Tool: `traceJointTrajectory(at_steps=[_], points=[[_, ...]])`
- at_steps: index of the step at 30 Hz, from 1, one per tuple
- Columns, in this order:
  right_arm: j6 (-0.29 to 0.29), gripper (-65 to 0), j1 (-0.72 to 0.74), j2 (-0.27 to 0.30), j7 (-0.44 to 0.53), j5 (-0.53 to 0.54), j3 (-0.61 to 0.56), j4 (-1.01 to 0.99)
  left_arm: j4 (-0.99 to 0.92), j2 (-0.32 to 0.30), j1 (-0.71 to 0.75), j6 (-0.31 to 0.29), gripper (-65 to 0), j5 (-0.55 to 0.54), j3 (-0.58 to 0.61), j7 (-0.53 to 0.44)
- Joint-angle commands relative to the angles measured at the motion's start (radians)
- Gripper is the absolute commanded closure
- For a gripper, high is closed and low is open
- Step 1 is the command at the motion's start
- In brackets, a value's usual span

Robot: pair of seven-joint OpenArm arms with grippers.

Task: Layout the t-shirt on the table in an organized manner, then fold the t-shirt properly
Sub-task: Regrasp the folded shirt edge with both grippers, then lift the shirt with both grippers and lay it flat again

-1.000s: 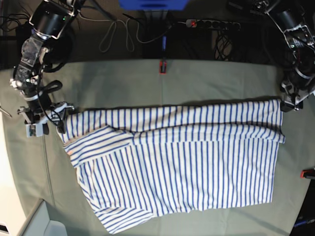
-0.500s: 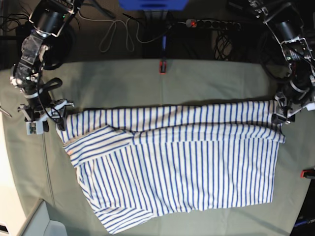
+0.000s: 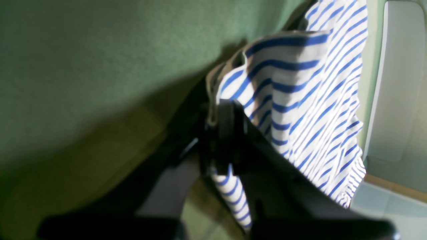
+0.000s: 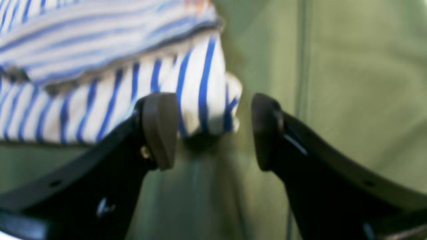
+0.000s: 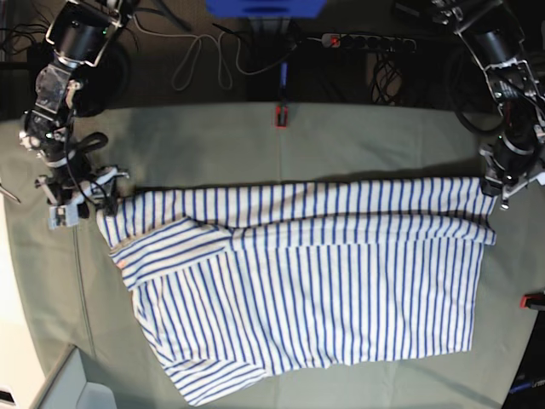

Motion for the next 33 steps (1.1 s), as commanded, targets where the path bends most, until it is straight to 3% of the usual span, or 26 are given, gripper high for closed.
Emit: traceJointTrajectory(at_steps=[1, 8, 9, 13, 18, 23, 26, 30, 33], points=[[0.014, -35.6, 0.033, 0.019, 0.025, 0.013, -0.003, -0.008, 0.016, -0.017, -0.010, -0.008, -2.2, -0.013, -0.003, -0.012], [0.014, -32.7, 0.066, 0.045, 0.025, 0.013, -0.003, -0.107, 0.016, -0.017, -0.010, -0.002, -2.2, -0.013, -0.003, -0.010], [0.014, -28.4, 0.066, 0.046, 0.022, 0.013, -0.003, -0.104, 0.016, -0.017, -0.010, -0.002, -2.2, -0.013, -0.003, -0.010], [0.014, 0.0, 0.045, 0.046, 0.020, 0.013, -0.003, -0.091, 0.016, -0.017, -0.010, -0.001, -2.2, -0.013, -0.003, -0.008], [0.014, 0.0, -0.014, 0.043, 0.020, 0.017, -0.003, 0.061, 0.044, -0.031, 0.010, -0.002, -0.1, -0.019, -0.003, -0.001], [0.014, 0.0, 0.028, 0.043, 0.011, 0.013, -0.007, 0.202, 0.116, -0.085, -0.046, -0.001, -0.1, -0.021, -0.008, 0.107], [0.014, 0.0, 0.099, 0.048, -0.081, 0.013, -0.041, 0.242, 0.154, -0.117, -0.102, -0.001, -0.1, -0.016, -0.005, 0.140], [0.014, 0.0, 0.160, 0.098, -0.190, 0.013, -0.118, 0.275, 0.163, -0.133, -0.177, 0.001, -0.1, -0.016, -0.003, 0.146], [0.014, 0.0, 0.184, 0.114, -0.225, 0.013, -0.139, 0.276, 0.163, -0.136, -0.204, 0.003, -0.1, -0.016, -0.003, 0.146]])
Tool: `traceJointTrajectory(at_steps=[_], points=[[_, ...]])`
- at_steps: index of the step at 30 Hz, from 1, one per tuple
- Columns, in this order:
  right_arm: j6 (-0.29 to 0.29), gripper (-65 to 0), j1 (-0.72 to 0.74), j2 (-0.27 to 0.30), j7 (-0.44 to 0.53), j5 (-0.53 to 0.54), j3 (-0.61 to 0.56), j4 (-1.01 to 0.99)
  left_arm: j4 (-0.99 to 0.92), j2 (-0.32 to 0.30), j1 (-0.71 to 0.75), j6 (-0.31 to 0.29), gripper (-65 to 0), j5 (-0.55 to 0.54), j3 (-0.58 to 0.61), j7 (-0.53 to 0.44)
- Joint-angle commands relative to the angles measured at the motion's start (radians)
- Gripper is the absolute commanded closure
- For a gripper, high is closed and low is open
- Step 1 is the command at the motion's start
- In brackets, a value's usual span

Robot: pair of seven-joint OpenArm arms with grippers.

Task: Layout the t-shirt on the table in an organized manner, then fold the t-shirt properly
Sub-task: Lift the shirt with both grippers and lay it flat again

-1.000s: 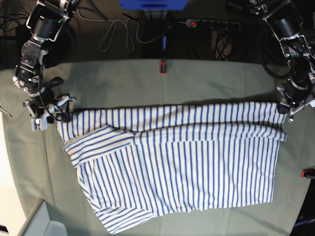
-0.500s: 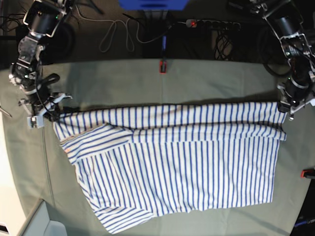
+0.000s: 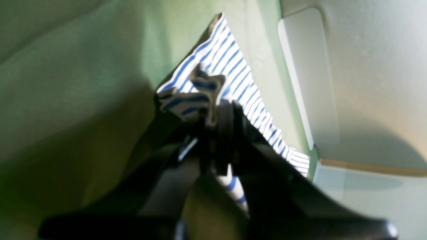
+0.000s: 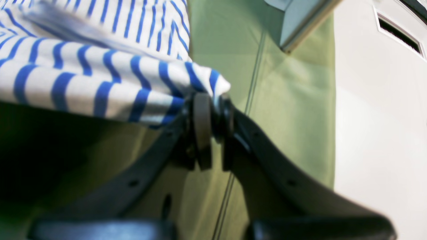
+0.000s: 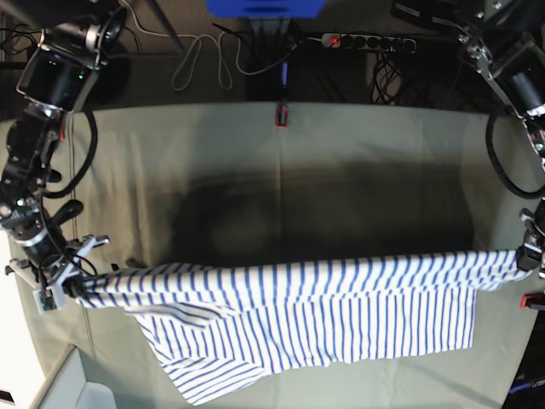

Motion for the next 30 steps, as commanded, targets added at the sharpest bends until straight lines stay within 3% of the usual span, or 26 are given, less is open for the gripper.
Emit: traceJointTrajectory(at_steps=[1, 10, 17, 24, 30], points=[[0.005, 0.0, 0.016, 0.023, 0.016, 0.003, 0.007, 0.018, 0.018, -0.031, -0.024, -0.005, -0.1, -0.013, -0.006, -0.019], [0.005, 0.0, -0.199, 0.015, 0.030, 0.006, 0.040, 0.085, 0.016, -0.019, 0.163, -0.013, -0.1, -0.021, -0.016, -0.019], [0.005, 0.0, -0.426, -0.010, 0.154, 0.006, 0.053, 0.138, 0.018, 0.039, 0.327, -0.016, -0.1, -0.021, -0.095, -0.021], [0.005, 0.0, -0.575, -0.033, 0.266, 0.006, 0.134, 0.135, 0.018, 0.061, 0.401, -0.017, -0.1, -0.021, -0.201, -0.019], [0.005, 0.0, -0.646, -0.057, 0.274, 0.008, 0.137, 0.130, 0.018, 0.062, 0.421, -0.017, -0.1, -0.021, -0.207, -0.019]])
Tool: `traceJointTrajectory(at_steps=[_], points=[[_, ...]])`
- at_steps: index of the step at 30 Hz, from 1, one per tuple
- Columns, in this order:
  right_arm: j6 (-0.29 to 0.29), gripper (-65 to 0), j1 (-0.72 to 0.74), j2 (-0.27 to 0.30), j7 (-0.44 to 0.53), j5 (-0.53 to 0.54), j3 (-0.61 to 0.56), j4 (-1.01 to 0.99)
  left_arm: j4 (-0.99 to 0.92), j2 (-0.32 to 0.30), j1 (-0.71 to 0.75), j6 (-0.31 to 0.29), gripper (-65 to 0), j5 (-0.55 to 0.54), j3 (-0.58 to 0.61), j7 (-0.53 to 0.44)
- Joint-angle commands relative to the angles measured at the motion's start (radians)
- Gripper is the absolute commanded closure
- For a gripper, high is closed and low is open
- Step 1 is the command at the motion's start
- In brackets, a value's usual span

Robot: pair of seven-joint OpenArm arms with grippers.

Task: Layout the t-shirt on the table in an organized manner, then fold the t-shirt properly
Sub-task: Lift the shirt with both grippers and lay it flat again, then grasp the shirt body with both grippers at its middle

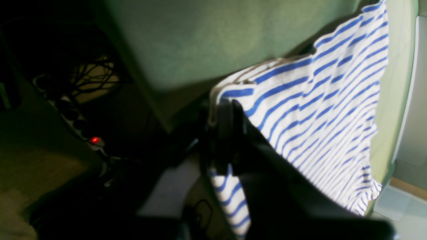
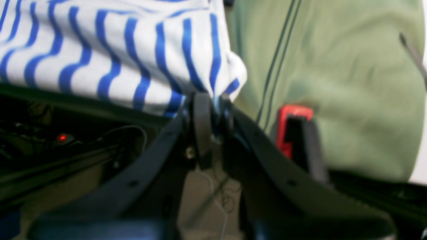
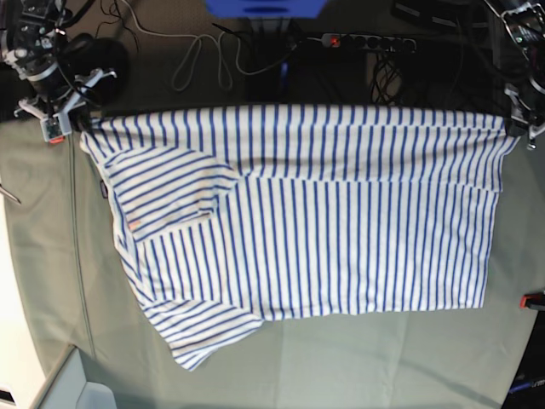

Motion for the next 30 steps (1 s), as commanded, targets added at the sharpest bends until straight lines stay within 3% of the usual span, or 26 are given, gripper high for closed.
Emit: traceJointTrajectory(at_steps=[1, 10, 13, 17, 22, 26, 30], points=[[-0.008, 0.0, -0.005, 0.005, 0.021, 0.009, 0.010, 0.016, 0.018, -0.025, 0.001, -0.002, -0.1, -0.006, -0.012, -0.029], [-0.008, 0.0, -0.012, -0.027, 0.015, 0.009, 0.008, 0.016, 0.009, -0.021, 0.007, -0.002, -0.6, -0.006, -0.014, -0.029], [-0.008, -6.8, -0.017, -0.027, 0.013, 0.009, 0.010, 0.016, 0.015, -0.021, 0.005, -0.002, -1.3, -0.006, -0.012, -0.017], [-0.008, -20.3, -0.018, -0.027, 0.020, 0.009, 0.011, 0.022, 0.016, -0.028, -0.002, -0.002, -12.2, -0.006, -0.018, 0.063], [-0.008, -33.2, -0.018, -0.027, 0.021, 0.009, 0.013, 0.044, 0.018, -0.029, -0.013, -0.002, -33.1, -0.006, -0.024, 0.138], [-0.008, -36.5, -0.012, -0.056, 0.021, 0.042, 0.082, 0.078, 0.018, -0.021, -0.016, -0.002, -46.7, -0.006, -0.101, 0.153], [-0.008, -36.5, 0.015, -0.056, 0.021, 0.110, 0.152, 0.104, 0.027, -0.029, -0.019, -0.002, -49.8, -0.006, -0.127, 0.153]])
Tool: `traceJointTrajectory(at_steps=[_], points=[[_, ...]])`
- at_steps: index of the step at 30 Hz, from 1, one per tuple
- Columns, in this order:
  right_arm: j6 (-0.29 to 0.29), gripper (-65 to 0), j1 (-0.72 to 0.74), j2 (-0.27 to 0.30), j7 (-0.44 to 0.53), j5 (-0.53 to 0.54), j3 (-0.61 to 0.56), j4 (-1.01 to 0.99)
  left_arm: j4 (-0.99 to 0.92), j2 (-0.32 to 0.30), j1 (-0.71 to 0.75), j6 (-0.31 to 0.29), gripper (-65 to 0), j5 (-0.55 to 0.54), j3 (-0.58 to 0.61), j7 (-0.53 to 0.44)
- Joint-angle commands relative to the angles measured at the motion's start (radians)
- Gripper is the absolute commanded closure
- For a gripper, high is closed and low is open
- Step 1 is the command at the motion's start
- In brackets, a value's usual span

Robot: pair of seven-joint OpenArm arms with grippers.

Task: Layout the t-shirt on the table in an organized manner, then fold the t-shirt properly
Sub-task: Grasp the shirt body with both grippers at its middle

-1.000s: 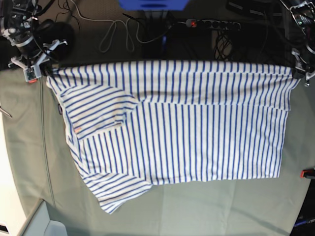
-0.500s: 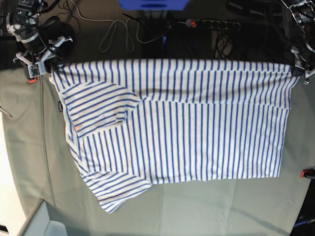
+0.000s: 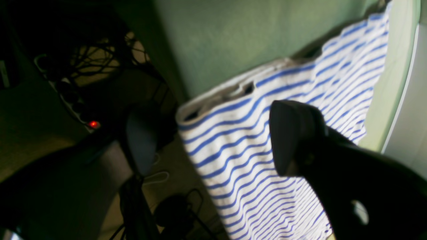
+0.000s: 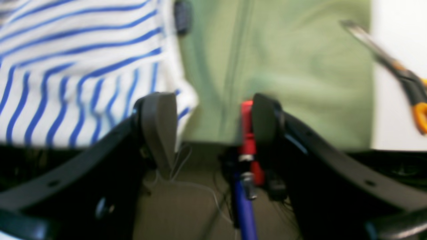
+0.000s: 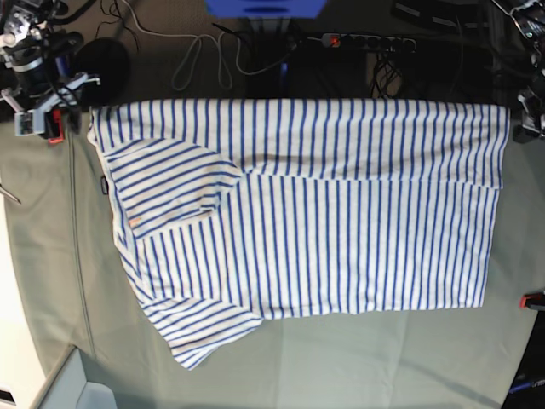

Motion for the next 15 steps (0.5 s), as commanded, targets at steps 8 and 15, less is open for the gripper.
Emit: traceJointTrajectory(at_steps=[8, 15], points=[[-0.007, -36.5, 0.126, 0.023, 0.018, 0.021, 0.011, 0.014, 0.210, -0.025, -0.143, 0.001, -49.9, -0.006, -0.004, -0.011], [-0.007, -36.5, 0.161, 0.015, 0.018, 0.021, 0.008, 0.004, 0.074, -0.073, -0.456, -0.001, -50.0, 0.226, 0.165, -0.072]])
